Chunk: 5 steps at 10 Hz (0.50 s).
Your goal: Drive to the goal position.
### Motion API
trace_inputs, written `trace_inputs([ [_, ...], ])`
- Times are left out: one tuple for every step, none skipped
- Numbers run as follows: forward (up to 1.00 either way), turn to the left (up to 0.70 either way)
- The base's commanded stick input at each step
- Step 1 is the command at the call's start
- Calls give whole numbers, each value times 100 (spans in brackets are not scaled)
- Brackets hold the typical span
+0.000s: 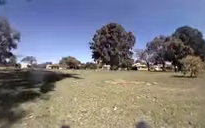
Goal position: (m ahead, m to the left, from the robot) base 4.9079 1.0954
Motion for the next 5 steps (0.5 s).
trace_inputs([
  [70,0],
  [70,0],
  [70,0],
  [70,0],
  [70,0],
])
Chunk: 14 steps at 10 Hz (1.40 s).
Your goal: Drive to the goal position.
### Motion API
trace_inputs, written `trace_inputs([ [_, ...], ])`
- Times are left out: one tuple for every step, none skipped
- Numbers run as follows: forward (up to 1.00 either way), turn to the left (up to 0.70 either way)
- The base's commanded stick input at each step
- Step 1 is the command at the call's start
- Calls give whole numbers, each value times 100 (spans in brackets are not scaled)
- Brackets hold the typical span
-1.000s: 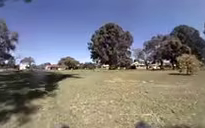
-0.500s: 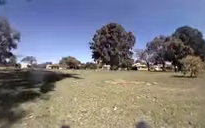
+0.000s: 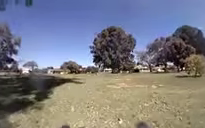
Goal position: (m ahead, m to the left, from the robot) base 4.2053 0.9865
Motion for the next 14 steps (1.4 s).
trace_inputs([
  [70,0],
  [70,0],
  [70,0],
  [70,0],
  [70,0],
  [70,0],
  [70,0],
  [70,0],
  [70,0],
  [70,0],
  [70,0],
  [70,0],
  [70,0],
  [70,0],
])
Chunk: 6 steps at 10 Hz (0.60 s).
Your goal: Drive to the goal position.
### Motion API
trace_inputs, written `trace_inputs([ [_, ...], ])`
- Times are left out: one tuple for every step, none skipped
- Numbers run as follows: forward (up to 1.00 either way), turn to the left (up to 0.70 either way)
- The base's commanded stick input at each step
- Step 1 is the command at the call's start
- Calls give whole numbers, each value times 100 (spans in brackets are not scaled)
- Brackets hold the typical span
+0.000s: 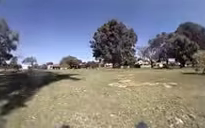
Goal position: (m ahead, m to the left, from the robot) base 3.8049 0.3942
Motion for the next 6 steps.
trace_inputs([
  [70,0],
  [70,0],
  [70,0],
  [70,0],
  [70,0],
  [70,0],
])
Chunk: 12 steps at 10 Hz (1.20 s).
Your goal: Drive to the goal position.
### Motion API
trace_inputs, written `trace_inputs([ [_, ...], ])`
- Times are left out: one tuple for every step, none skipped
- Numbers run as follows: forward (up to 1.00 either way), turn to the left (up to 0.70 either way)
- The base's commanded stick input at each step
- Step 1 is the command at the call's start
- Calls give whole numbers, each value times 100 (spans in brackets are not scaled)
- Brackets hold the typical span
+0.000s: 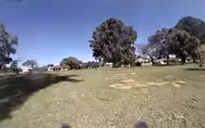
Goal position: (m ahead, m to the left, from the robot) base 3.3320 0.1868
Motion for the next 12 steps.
trace_inputs([
  [70,0],
  [70,0],
  [70,0],
  [70,0],
  [70,0],
  [70,0],
  [70,0],
  [70,0],
  [70,0],
  [70,0],
  [70,0],
  [70,0],
])
